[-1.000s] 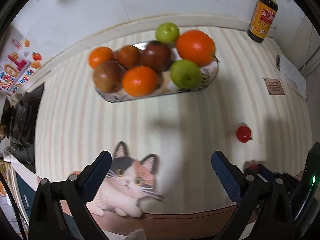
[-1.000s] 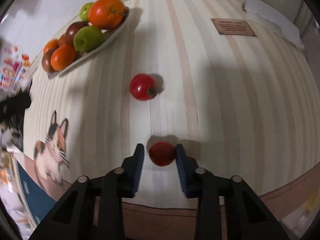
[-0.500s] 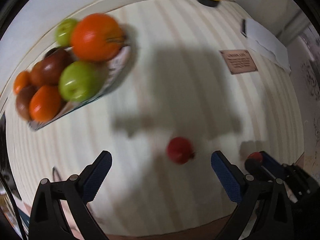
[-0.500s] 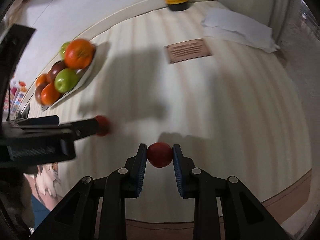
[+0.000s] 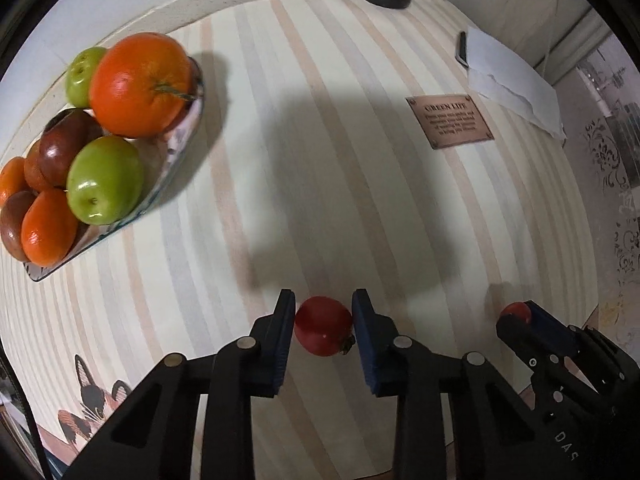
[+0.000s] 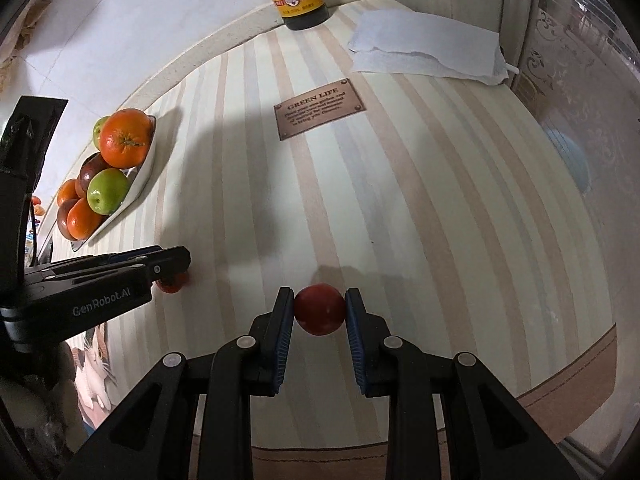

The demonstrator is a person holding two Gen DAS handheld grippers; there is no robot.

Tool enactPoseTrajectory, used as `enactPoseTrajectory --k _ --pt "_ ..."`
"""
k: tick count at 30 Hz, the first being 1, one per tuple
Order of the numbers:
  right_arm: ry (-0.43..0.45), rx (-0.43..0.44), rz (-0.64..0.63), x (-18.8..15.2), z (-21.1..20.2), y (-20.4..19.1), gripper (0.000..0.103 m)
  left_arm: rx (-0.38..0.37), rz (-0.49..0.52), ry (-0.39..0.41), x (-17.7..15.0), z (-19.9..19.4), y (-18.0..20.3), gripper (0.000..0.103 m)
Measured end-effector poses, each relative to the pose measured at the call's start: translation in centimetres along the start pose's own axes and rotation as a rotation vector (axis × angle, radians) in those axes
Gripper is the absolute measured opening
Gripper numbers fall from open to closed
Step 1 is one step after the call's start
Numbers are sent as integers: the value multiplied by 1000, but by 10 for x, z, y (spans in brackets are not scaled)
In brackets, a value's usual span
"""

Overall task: Organize fruits
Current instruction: 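Carry the tomato to the plate with the right gripper while the left gripper carries its tomato there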

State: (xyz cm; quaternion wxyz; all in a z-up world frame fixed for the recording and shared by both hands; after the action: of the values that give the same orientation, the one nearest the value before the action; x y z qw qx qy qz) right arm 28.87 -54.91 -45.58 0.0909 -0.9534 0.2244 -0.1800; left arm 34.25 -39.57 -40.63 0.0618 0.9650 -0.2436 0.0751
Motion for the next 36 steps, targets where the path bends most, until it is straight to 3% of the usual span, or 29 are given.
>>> enactPoseTrajectory --k 9,16,19,24,27,32,36 --pt "12 54 -35 12 -5 -25 28 -27 -118 74 -18 -39 -45 25" --pt "-2 142 -98 24 3 -69 28 -48 -338 157 -28 -92 -137 23" --pt "-14 190 -133 29 11 -97 28 -53 -411 170 -24 -97 -169 23" --pt "-32 226 -161 35 21 -126 28 -99 -494 109 -27 -78 -196 27" --pt "-40 232 -181 36 24 -136 28 -104 -529 82 -26 -61 -202 38" --pt "-55 224 -196 36 28 -140 28 -94 -489 -15 -23 -29 -196 40" --pt "-58 211 -189 37 30 -135 28 -30 -435 -55 -30 -16 -185 40"
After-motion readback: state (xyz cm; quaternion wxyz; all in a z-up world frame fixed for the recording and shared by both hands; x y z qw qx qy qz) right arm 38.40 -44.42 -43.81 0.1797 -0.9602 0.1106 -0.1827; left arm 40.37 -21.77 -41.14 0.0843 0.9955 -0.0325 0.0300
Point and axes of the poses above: each gripper's, at about its wrist camera, not at the fingertips, and z roughly the way its jaws point, y to its right, x to its top, the point moved 3 cm from there along z, roughly the way its jaws point, and after that the axes turned 2 degrees about -x, right-handed, at the moved point
